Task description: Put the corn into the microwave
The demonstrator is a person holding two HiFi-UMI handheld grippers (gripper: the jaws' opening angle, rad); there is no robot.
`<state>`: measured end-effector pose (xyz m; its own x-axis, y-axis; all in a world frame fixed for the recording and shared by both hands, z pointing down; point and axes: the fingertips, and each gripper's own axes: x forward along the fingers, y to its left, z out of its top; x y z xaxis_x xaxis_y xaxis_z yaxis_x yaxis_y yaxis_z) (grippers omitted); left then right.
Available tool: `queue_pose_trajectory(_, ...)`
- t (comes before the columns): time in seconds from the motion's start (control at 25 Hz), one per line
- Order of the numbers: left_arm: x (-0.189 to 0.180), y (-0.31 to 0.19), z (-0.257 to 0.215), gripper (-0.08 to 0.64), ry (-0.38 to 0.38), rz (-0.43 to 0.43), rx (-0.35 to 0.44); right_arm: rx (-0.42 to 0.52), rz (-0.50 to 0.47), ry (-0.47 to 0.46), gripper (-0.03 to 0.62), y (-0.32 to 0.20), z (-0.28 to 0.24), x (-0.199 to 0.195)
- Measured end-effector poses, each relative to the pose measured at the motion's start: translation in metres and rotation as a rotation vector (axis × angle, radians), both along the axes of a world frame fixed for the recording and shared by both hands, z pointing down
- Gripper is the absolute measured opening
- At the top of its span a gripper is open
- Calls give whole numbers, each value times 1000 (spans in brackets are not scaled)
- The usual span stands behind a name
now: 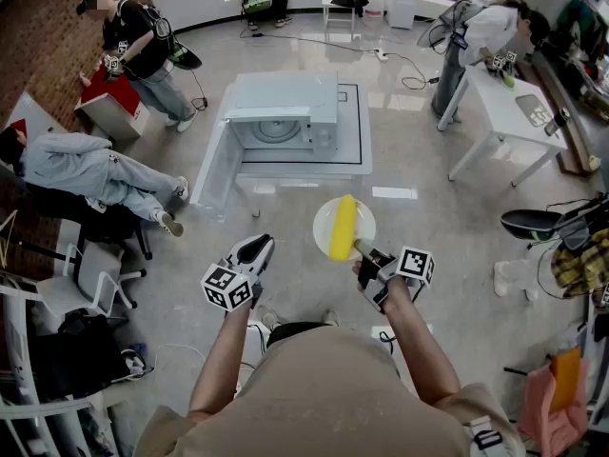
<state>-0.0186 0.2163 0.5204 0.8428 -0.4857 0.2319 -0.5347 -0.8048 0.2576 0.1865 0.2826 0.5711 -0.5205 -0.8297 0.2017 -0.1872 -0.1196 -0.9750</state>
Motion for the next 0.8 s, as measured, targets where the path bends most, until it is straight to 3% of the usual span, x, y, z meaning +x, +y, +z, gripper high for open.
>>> queue_pose_trajectory(0.8, 10, 19, -8, 41, -7, -20, 20, 18, -42, -13, 29, 4, -7, 1)
